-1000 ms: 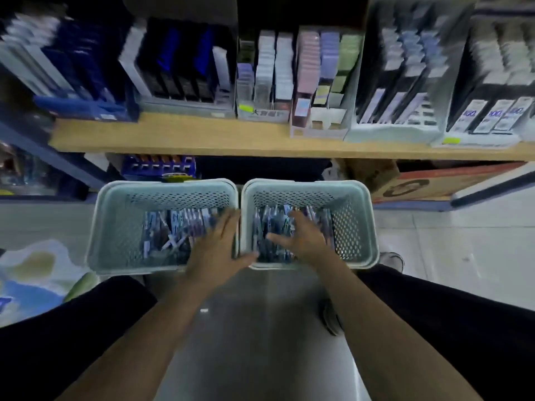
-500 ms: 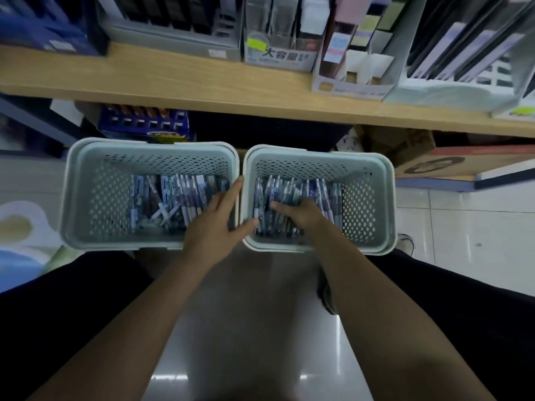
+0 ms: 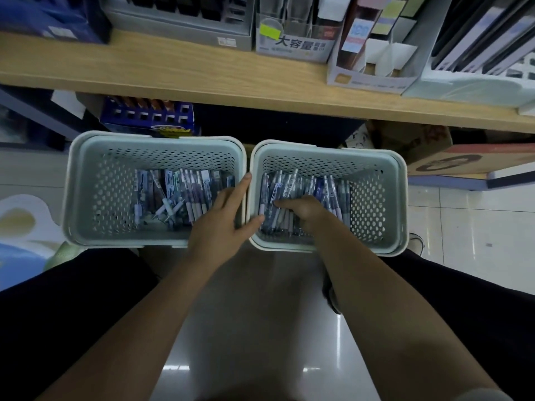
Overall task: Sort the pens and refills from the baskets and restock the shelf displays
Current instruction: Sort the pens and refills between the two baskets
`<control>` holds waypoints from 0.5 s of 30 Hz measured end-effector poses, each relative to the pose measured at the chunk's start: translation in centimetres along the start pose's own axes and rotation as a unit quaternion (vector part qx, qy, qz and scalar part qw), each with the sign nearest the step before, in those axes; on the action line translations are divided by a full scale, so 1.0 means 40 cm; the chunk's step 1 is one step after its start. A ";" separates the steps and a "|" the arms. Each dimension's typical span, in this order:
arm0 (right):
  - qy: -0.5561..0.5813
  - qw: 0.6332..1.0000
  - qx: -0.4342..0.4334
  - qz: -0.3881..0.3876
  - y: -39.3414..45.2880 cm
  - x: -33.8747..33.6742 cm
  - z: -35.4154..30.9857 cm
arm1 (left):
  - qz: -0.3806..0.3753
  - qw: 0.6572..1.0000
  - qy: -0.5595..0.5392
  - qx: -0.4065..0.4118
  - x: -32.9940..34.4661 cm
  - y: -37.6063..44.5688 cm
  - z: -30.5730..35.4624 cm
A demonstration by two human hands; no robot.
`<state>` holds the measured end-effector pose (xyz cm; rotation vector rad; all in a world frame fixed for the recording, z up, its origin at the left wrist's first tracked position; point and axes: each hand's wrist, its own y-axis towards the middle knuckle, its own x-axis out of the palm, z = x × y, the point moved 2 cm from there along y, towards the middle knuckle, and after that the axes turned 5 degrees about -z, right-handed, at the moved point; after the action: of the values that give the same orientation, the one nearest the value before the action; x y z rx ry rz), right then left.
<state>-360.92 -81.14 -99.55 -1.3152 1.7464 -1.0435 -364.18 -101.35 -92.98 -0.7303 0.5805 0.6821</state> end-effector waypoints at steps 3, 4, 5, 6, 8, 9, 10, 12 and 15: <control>0.009 1.000 -0.011 0.005 0.001 0.000 -0.002 | 0.002 1.000 -0.005 0.017 0.000 0.001 -0.002; 0.009 1.000 -0.016 0.002 0.003 0.001 -0.002 | 0.003 1.000 -0.005 0.019 0.001 0.002 -0.004; 0.008 1.000 -0.020 -0.002 0.000 0.007 -0.006 | 0.003 1.000 -0.002 0.018 0.002 0.003 -0.005; 0.011 1.000 -0.023 -0.008 0.005 0.012 -0.007 | 0.004 1.000 0.001 0.016 0.001 0.003 -0.005; -0.009 1.000 -0.017 -0.001 0.010 0.019 -0.009 | 0.007 1.000 0.004 0.016 0.002 0.003 -0.005; -0.018 1.000 -0.007 0.004 0.014 0.018 -0.007 | 0.007 1.000 0.004 0.017 0.002 0.002 -0.004; -0.029 1.000 -0.001 0.009 0.018 0.015 -0.006 | 0.006 1.000 0.002 0.017 0.002 0.002 -0.004; -0.045 0.999 0.004 0.002 0.014 0.010 -0.004 | 0.004 1.000 -0.005 0.017 0.002 0.001 -0.005; -0.016 1.000 -0.011 -0.016 -0.012 0.003 -0.012 | 0.007 1.000 -0.002 0.016 0.001 0.000 -0.004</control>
<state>-361.17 -81.26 -98.92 -1.3710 1.7228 -1.0193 -364.19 -101.47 -93.11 -0.6955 0.5927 0.6862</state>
